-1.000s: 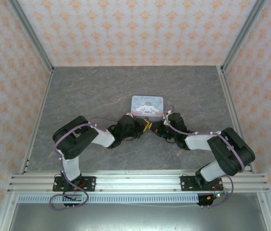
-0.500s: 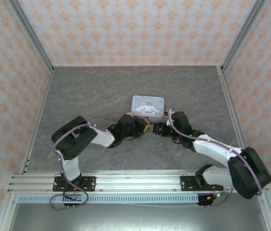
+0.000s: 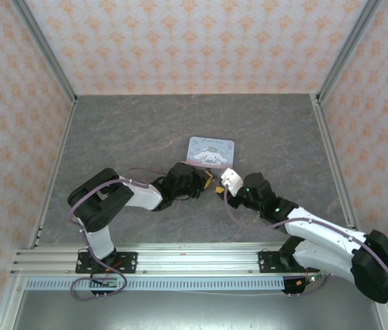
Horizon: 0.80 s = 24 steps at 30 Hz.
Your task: Unlock the padlock with the key
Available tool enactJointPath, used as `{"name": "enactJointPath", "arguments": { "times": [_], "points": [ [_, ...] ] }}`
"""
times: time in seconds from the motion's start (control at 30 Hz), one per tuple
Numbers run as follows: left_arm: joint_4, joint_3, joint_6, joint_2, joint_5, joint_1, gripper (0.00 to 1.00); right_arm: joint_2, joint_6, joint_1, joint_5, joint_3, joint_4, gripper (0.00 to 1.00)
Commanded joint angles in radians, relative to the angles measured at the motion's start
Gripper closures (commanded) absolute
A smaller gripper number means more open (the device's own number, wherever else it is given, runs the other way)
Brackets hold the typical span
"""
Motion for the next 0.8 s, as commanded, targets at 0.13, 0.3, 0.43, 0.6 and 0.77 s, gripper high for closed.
{"name": "enactJointPath", "arguments": {
  "times": [0.13, 0.3, 0.43, 0.6, 0.77],
  "points": [
    [-0.037, 0.014, -0.015, -0.041, -0.007, -0.001, 1.0, 0.126, -0.299, 0.094, 0.297, -0.03, 0.179, 0.57],
    [-0.049, 0.016, -0.016, -0.045, -0.005, -0.001, 1.0, 0.233, -0.401, 0.113, 0.38, -0.024, 0.281, 0.57],
    [-0.053, 0.019, -0.017, -0.043, -0.002, 0.0, 1.0, 0.302, -0.419, 0.118, 0.38, -0.006, 0.32, 0.57],
    [-0.058, 0.024, -0.016, -0.044, 0.0, -0.001, 1.0, 0.366, -0.422, 0.118, 0.382, 0.002, 0.374, 0.57],
    [-0.062, 0.031, -0.016, -0.042, 0.004, -0.001, 1.0, 0.408, -0.413, 0.118, 0.358, 0.02, 0.391, 0.58]
  ]
}}
